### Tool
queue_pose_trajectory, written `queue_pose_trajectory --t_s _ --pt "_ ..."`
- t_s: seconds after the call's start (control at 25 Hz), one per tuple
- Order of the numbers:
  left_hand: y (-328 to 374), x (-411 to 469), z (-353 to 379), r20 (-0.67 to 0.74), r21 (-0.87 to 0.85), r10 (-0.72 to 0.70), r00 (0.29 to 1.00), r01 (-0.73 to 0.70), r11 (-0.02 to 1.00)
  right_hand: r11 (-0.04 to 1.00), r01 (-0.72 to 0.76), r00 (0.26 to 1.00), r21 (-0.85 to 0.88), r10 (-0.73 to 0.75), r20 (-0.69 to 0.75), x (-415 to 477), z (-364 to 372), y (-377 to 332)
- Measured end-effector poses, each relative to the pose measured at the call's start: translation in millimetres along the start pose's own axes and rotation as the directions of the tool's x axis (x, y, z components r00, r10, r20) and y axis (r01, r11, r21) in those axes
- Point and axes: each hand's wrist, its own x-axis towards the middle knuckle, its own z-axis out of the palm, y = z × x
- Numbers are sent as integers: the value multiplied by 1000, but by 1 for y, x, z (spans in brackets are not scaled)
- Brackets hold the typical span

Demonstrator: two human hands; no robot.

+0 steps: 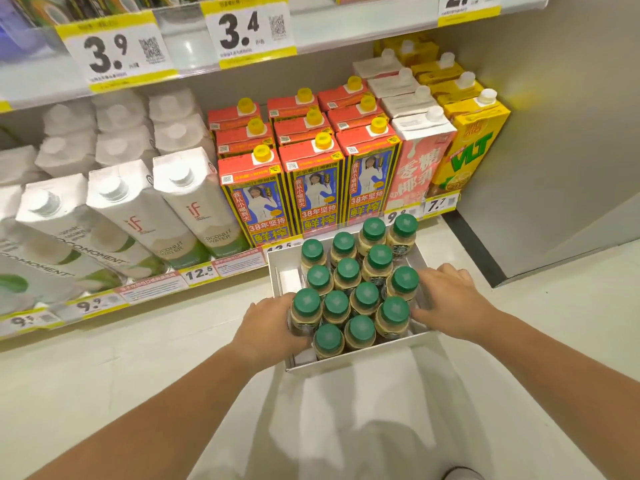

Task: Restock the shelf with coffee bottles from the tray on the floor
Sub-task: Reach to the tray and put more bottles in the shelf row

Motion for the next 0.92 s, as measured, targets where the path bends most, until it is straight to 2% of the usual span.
queue_pose_trajectory --t_s 0.16,0.28,0.44,0.68,0.8,0.92 --pt "-3 5 13 -64 -101 -80 995 73 992 986 23 997 167 -11 -72 15 12 -2" --pt "-8 7 16 -76 -140 -81 994 69 988 949 7 996 316 22 -88 14 18 2" --pt "-7 8 2 -65 -156 -64 996 53 986 838 -9 992 545 78 -103 13 12 6" --pt "26 2 -61 -127 -187 50 991 -74 980 666 30 971 745 157 -180 -9 -43 -8" --pt "52 -6 -107 -172 -214 151 973 -187 959 654 95 947 750 173 -271 -28 -95 -26" --pt "89 -14 -155 -247 -259 247 937 -310 915 669 174 930 722 129 -343 -44 -159 -48"
